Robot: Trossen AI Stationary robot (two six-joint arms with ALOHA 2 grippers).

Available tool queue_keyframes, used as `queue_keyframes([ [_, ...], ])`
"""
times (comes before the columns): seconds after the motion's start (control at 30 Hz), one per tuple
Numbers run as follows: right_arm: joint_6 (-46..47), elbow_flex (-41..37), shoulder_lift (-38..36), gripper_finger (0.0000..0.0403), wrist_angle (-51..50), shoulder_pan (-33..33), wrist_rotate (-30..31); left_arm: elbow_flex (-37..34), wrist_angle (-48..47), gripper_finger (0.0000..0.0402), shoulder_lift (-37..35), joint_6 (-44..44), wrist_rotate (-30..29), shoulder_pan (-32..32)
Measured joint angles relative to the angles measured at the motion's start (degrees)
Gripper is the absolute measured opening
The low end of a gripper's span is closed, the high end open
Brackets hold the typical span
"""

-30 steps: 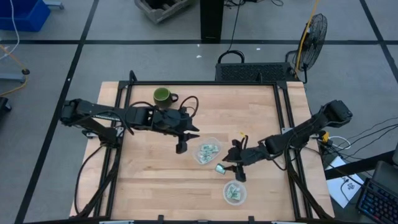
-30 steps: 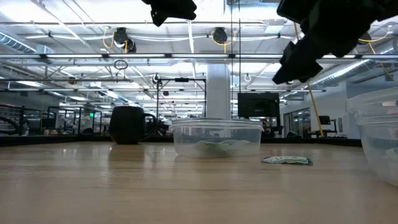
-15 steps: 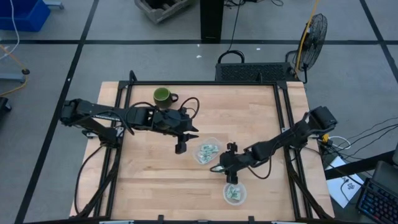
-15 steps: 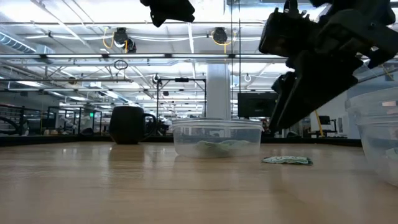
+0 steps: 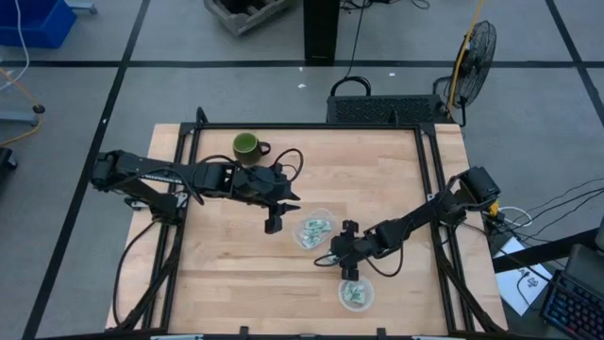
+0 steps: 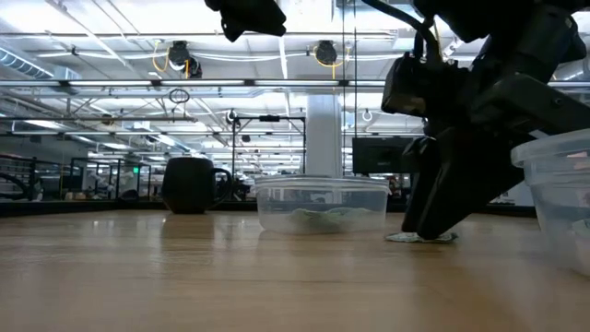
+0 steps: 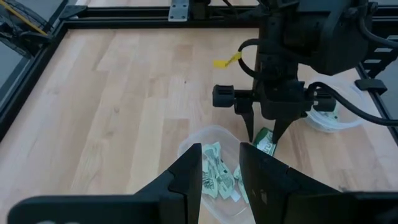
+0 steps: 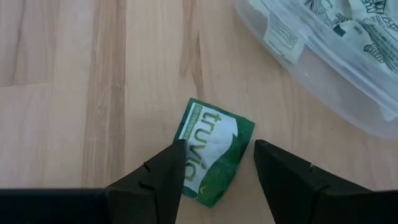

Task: Pick and place Stevia / Truvia into bins
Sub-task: Put the truvia packet into the bottom transparent container

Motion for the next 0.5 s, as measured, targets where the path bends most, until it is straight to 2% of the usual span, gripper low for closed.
queue_keyframes([
  [0.23, -1.8, 0.0, 0.2, 0.0179, -0.3, 0.2, -0.2, 0.0, -0.2, 0.0111, 0.0, 0.0, 0.0, 0.0],
  [0.5, -1.9, -0.1, -0.3, 0.0116, -0.3, 0.2, -0.5, 0.0, -0.2, 0.0111, 0.0, 0.0, 0.0, 0.0],
])
